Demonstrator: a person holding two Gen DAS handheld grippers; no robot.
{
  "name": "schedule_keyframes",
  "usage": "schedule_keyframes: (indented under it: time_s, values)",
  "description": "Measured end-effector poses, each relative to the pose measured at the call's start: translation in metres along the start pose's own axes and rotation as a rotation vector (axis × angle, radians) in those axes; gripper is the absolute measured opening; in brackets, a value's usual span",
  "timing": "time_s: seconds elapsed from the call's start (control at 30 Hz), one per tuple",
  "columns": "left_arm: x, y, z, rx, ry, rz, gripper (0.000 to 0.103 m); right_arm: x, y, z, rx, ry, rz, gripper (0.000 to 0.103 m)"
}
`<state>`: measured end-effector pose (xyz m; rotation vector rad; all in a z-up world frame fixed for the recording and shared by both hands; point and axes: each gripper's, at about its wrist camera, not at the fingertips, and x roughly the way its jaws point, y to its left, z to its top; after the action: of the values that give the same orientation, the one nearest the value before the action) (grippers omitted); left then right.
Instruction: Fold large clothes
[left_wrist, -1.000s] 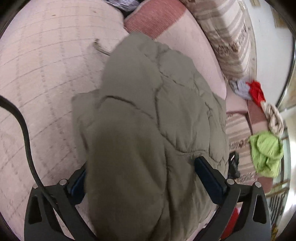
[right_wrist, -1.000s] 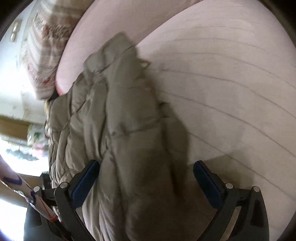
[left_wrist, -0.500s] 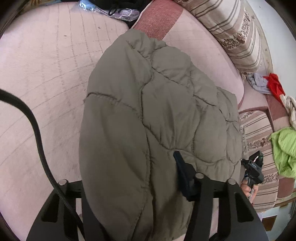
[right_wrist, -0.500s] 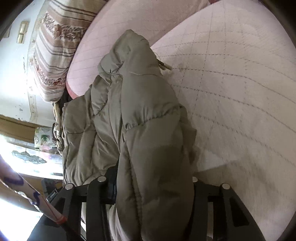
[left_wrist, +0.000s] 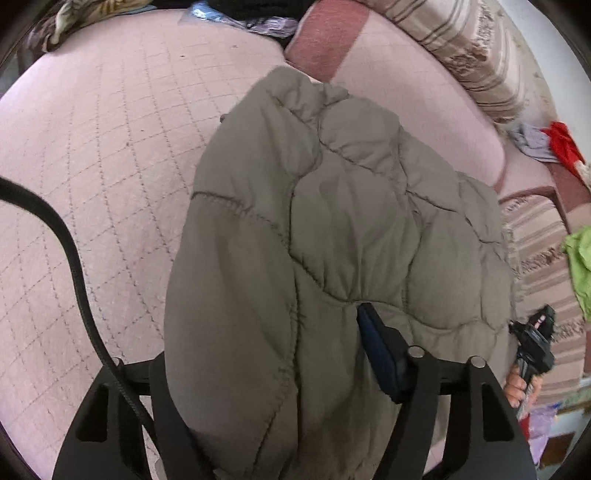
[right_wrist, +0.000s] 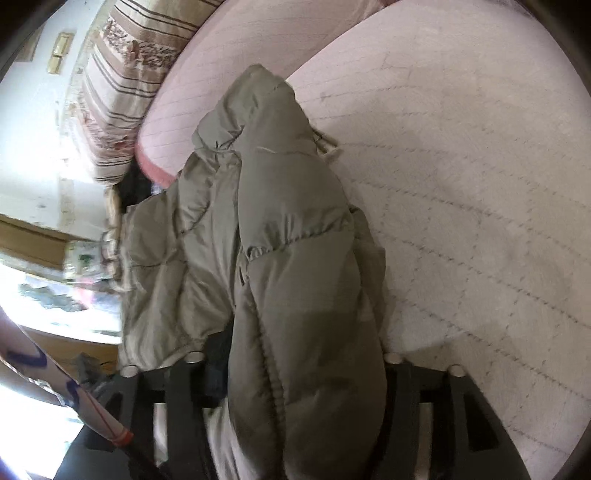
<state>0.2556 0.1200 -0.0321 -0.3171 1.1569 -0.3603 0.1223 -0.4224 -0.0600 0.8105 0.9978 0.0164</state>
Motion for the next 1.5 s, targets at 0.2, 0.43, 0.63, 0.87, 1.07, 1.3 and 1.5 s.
schedule_keyframes:
  time_s: [0.2, 0.43, 0.63, 0.87, 1.07, 1.3, 1.5]
  values:
    - [-0.035, -0.008, -0.007, 0.022, -0.053, 0.037, 0.070, -0.044, 0.041, -0.008, -0.122, -0.170, -0.240, 0.085]
    - [-0.082, -0.001, -0.024, 0.033, -0.158, 0.184, 0.070, -0.103, 0.083, -0.029, -0.300, -0.309, -0.374, 0.087]
    - [-0.092, -0.049, -0.041, 0.167, -0.209, 0.281, 0.070, -0.087, 0.139, -0.052, -0.470, -0.321, -0.353, 0.086]
    - [-0.033, -0.105, -0.040, 0.279, -0.196, 0.386, 0.070, -0.007, 0.199, -0.047, -0.538, -0.250, -0.318, 0.066]
    - [0.009, -0.107, -0.026, 0.272, -0.241, 0.427, 0.078, 0.065, 0.217, -0.016, -0.526, -0.197, -0.332, 0.066]
    - [0.028, -0.095, -0.004, 0.244, -0.302, 0.384, 0.089, 0.119, 0.193, 0.008, -0.473, -0.166, -0.395, 0.075]
    - [0.035, -0.096, 0.002, 0.234, -0.314, 0.409, 0.093, 0.117, 0.194, 0.012, -0.468, -0.169, -0.410, 0.079]
